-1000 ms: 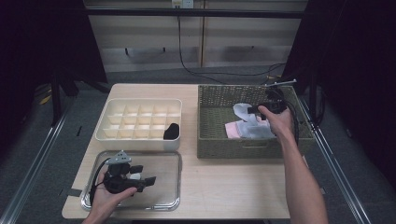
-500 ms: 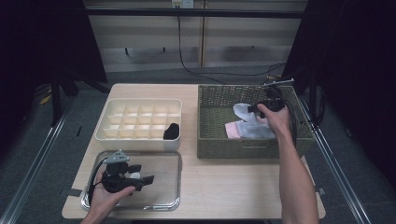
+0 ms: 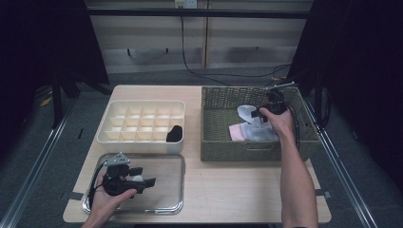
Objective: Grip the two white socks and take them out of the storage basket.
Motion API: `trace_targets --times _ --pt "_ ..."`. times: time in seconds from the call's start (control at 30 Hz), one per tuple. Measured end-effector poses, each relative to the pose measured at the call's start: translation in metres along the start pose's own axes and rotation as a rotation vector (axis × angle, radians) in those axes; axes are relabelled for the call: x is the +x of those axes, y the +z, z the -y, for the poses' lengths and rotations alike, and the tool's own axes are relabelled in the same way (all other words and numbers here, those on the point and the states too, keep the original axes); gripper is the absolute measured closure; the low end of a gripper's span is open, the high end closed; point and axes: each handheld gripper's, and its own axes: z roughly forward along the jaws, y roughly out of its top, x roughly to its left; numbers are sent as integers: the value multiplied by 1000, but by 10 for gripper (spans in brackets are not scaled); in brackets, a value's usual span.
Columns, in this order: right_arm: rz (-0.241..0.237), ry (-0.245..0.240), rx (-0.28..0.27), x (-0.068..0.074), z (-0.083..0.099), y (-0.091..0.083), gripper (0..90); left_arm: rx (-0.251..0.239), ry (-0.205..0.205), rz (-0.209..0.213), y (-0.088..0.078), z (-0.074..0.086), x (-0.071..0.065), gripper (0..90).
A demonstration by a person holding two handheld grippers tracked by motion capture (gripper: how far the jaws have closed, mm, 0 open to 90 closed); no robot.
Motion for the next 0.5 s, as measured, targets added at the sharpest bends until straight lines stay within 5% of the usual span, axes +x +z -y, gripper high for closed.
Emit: trace_targets --times 0.17,0.27,0.5 --pt "3 6 16 0 0 2 586 0 -1 0 0 0 0 238" --pt "11 4 59 1 0 6 645 10 5 1 1 0 1 238" --pt "-13 19 48 0 1 4 859 10 2 -1 2 1 0 238"
